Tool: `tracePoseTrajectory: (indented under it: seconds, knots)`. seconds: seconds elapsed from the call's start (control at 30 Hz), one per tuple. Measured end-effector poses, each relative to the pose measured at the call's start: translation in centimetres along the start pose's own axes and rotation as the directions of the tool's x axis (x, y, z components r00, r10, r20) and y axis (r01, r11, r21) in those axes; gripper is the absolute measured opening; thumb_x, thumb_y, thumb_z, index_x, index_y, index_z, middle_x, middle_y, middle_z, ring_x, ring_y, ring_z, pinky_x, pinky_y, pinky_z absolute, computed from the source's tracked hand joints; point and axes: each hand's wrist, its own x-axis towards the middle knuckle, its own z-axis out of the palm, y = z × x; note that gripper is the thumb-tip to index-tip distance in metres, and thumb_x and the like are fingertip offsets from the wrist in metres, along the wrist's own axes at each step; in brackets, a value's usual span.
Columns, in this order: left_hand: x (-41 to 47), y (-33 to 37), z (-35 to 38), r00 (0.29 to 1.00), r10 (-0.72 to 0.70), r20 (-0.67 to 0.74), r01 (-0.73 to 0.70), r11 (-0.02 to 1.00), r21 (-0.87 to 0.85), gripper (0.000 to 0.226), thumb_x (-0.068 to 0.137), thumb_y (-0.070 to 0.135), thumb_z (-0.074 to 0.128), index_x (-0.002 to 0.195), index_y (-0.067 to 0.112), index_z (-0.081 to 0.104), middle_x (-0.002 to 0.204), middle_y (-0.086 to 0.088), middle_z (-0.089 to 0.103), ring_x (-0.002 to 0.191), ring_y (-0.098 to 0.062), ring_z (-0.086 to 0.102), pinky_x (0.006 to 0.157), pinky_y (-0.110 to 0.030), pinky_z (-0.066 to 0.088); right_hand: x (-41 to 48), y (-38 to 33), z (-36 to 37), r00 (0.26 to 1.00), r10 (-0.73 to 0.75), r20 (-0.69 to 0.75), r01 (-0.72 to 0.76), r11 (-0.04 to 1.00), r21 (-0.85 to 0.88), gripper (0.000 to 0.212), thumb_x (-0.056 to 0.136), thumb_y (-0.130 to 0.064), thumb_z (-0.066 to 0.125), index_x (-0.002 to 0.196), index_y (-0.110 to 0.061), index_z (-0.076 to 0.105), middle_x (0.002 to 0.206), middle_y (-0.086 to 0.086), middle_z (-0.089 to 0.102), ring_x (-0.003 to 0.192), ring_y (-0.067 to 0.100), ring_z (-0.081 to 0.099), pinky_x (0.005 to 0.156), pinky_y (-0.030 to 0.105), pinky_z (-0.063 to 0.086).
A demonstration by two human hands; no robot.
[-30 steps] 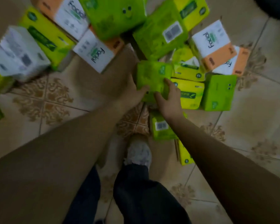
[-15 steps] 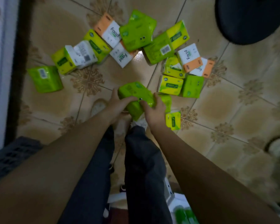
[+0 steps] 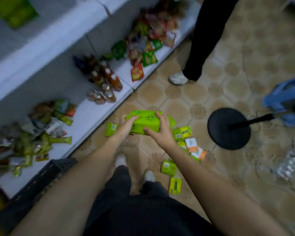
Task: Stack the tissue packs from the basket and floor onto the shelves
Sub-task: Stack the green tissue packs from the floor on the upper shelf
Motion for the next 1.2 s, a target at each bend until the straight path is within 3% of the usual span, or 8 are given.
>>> tracePoseTrajectory:
  seconds: [0.13,0.23,0.33,0.47,0.6,0.73,0.93,1.2]
  knots:
    - [-5.3,7.2,-6.0,0.953,0.297,-0.058,-0.302,0.946,-0.117,0.048,0.094,0.022,0.049,0.14,0.029,0.035,0.134,0.001,0.047,0.111,-0.02,0.053,0.089,-0.033,0.047,0.3,-10.9,-0.8,0.956,-0.285,0.072,0.288,0.957,-0.035,0.076,0.076,-0.02,0.074,0.14,-0.01,0.035,0.151,0.018,0.024,0.143,0.025,0.018,0.112,0.03,0.018]
    - [-10.0,12.1,-11.5,0.865,0.48,-0.146,-0.493,0.868,-0.068,0.051,0.096,0.014,0.044,0.143,0.029,0.031,0.128,0.001,0.048,0.099,-0.017,0.056,0.076,-0.029,0.047,-0.3,-19.1,-0.1,0.882,-0.456,0.119,0.461,0.887,-0.015,0.074,0.076,-0.022,0.072,0.139,-0.01,0.036,0.151,0.016,0.024,0.143,0.024,0.019,0.113,0.031,0.019]
    - [-13.9,15.7,-17.5,0.724,0.644,-0.246,-0.644,0.759,0.095,0.042,0.096,0.007,0.043,0.138,0.013,0.041,0.133,-0.007,0.047,0.119,-0.016,0.046,0.079,-0.007,0.039,-1.1,-26.3,1.6,0.787,-0.602,0.136,0.606,0.796,0.015,0.07,0.075,-0.019,0.069,0.137,-0.009,0.039,0.149,0.014,0.029,0.138,0.02,0.028,0.111,0.027,0.025]
    - [-19.2,18.9,-25.8,0.591,0.707,-0.388,-0.712,0.683,0.161,0.033,0.096,0.007,0.043,0.129,0.01,0.048,0.128,-0.007,0.048,0.11,-0.01,0.043,0.086,-0.016,0.037,-2.7,-35.3,5.7,0.656,-0.736,0.167,0.741,0.67,0.044,0.059,0.079,-0.009,0.068,0.133,-0.011,0.042,0.145,0.007,0.034,0.133,0.017,0.035,0.096,0.014,0.026]
    - [-23.0,20.7,-34.5,0.426,0.732,-0.532,-0.761,0.608,0.227,0.033,0.094,0.002,0.044,0.126,0.007,0.05,0.131,-0.011,0.049,0.11,-0.012,0.045,0.086,-0.012,0.037,-5.2,-43.5,12.0,0.53,-0.833,0.156,0.833,0.547,0.09,0.068,0.067,-0.035,0.061,0.132,-0.02,0.044,0.151,0.006,0.027,0.136,0.024,0.028,0.11,0.038,0.028]
    - [-25.2,21.0,-43.1,0.32,0.694,-0.644,-0.772,0.586,0.248,0.031,0.093,0.006,0.045,0.123,0.012,0.053,0.12,-0.006,0.053,0.111,-0.018,0.048,0.092,-0.027,0.038,-7.5,-50.0,19.1,0.472,-0.872,0.134,0.869,0.485,0.096,0.066,0.068,-0.034,0.063,0.129,-0.013,0.047,0.133,0.012,0.035,0.131,0.024,0.031,0.102,0.016,0.018]
    - [-25.0,18.9,-54.5,0.296,0.634,-0.715,-0.748,0.619,0.24,0.031,0.095,0.014,0.046,0.125,0.017,0.051,0.11,0.004,0.05,0.086,-0.004,0.05,0.077,-0.022,0.042,-8.0,-55.2,30.3,0.483,-0.845,0.232,0.828,0.526,0.192,0.058,0.078,-0.012,0.066,0.132,-0.015,0.044,0.117,0.003,0.031,0.123,0.019,0.038,0.101,0.017,0.028]
    - [-23.1,15.3,-65.5,0.443,0.566,-0.695,-0.651,0.736,0.184,0.054,0.094,0.02,0.049,0.144,0.022,0.028,0.147,0.001,0.03,0.131,-0.016,0.033,0.098,-0.027,0.032,-7.5,-59.1,42.1,0.467,-0.838,0.283,0.851,0.513,0.111,0.051,0.083,-0.018,0.063,0.131,-0.014,0.046,0.132,0.007,0.047,0.125,0.024,0.033,0.1,0.027,0.027]
